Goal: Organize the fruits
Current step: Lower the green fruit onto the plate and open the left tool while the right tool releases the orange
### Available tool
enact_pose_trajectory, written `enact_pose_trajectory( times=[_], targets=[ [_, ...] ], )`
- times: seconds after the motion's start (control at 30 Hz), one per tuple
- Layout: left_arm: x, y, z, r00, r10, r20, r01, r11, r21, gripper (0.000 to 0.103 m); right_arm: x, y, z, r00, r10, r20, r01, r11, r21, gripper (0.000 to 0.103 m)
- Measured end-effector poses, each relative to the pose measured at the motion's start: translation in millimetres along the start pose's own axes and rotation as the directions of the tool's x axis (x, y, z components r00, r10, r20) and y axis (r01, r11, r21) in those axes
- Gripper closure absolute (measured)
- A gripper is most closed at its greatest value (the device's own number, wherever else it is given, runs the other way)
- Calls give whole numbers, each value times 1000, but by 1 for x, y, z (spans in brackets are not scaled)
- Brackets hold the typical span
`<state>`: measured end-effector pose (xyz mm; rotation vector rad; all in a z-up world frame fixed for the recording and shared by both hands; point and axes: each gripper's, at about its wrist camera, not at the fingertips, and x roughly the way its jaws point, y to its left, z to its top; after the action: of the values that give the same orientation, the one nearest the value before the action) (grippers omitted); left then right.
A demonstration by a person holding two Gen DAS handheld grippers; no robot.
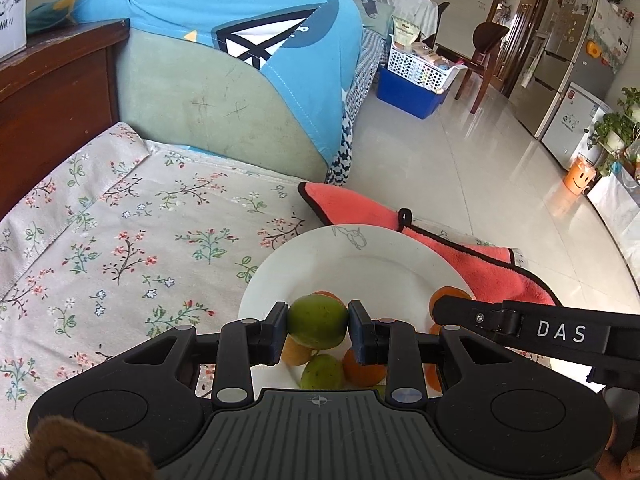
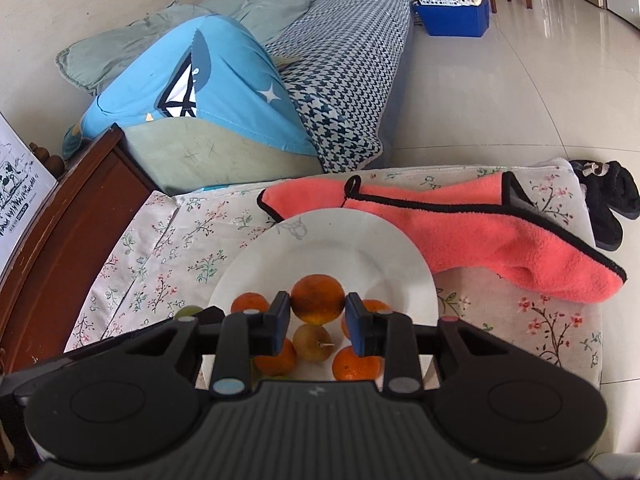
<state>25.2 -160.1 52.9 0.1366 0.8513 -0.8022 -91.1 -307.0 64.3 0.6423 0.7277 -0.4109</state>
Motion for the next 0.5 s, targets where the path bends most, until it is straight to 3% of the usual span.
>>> enact_pose_trajectory(
  times=[0.37,0.5],
  targets=[
    [8,-3,-3,1000,-11,-2,11,1000,-12,70,11,0,0,1000,-1,-8,2,999,41,70],
    [0,0,0,1000,12,16,-11,999,-36,55,9,-1,1,1000,7,-6,-7,999,48,70]
  ],
)
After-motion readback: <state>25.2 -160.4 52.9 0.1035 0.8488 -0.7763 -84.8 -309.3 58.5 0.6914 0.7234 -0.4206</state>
